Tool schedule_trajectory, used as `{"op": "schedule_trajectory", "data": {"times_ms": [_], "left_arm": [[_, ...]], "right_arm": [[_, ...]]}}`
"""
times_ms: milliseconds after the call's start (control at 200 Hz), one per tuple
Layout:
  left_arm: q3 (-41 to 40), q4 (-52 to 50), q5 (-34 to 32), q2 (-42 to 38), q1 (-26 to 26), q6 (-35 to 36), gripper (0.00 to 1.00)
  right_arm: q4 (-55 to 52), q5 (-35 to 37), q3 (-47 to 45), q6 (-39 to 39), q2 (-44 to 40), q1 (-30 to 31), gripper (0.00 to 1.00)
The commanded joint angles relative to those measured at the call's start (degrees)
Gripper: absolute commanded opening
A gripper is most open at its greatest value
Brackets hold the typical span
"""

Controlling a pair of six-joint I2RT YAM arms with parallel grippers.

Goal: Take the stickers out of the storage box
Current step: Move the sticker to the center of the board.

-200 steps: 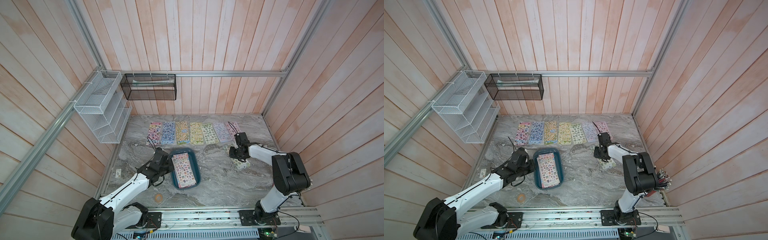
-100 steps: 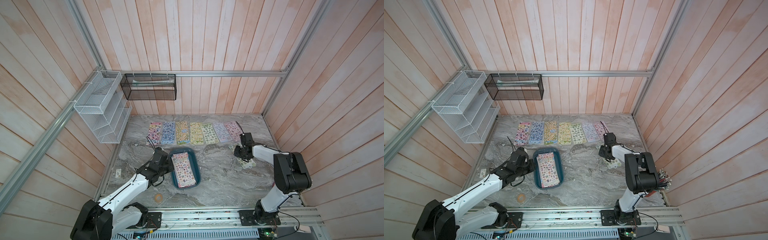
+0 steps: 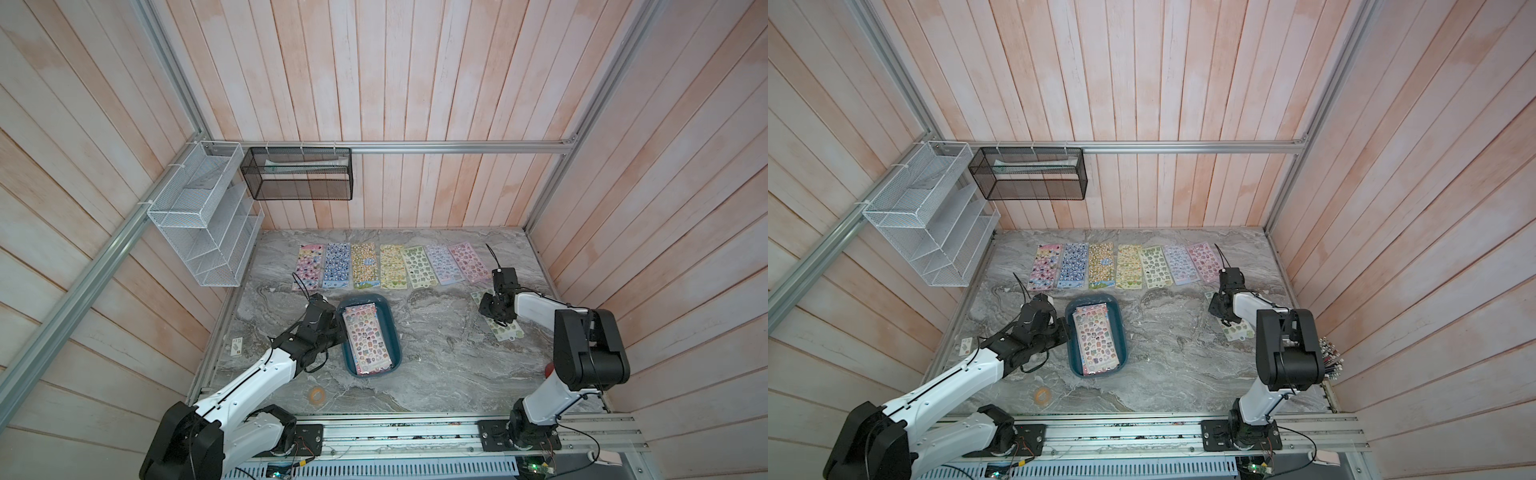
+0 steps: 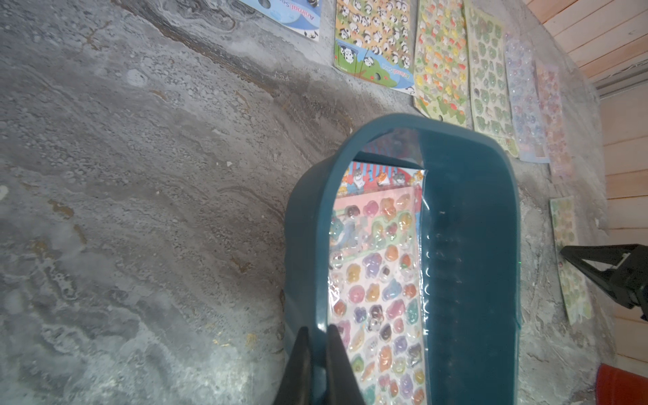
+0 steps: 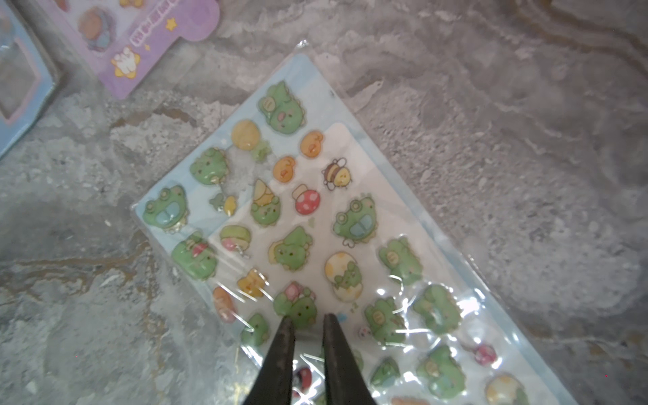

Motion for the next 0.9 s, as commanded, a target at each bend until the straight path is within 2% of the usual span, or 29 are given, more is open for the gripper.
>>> {"op": "schedule_trajectory", "data": {"times_ms": [0, 710, 815, 895], "left_arm": [[0.04, 1.43, -0.78, -0.47, 0.30, 0.36, 0.00], [1.35, 1.44, -1.04, 2.10, 0.31, 0.66, 0.00], [1.57, 1.41, -1.18, 2.23, 0.28, 0.88, 0.00], [1.61, 1.46, -1.22, 2.28, 0.32, 0.97, 0.00]], "right_arm": [[-4.50, 0.73, 0.15, -1.28, 2.12, -0.78, 0.18], [-3.99, -3.70, 7.34, -0.53, 8.28, -0.56, 0.18], [-5.20, -3.21, 8.27, -1.18, 5.79, -0.58, 0.20], [-5.92, -3.99, 9.29, -2.17, 2.75, -0.55, 0.26]]}}
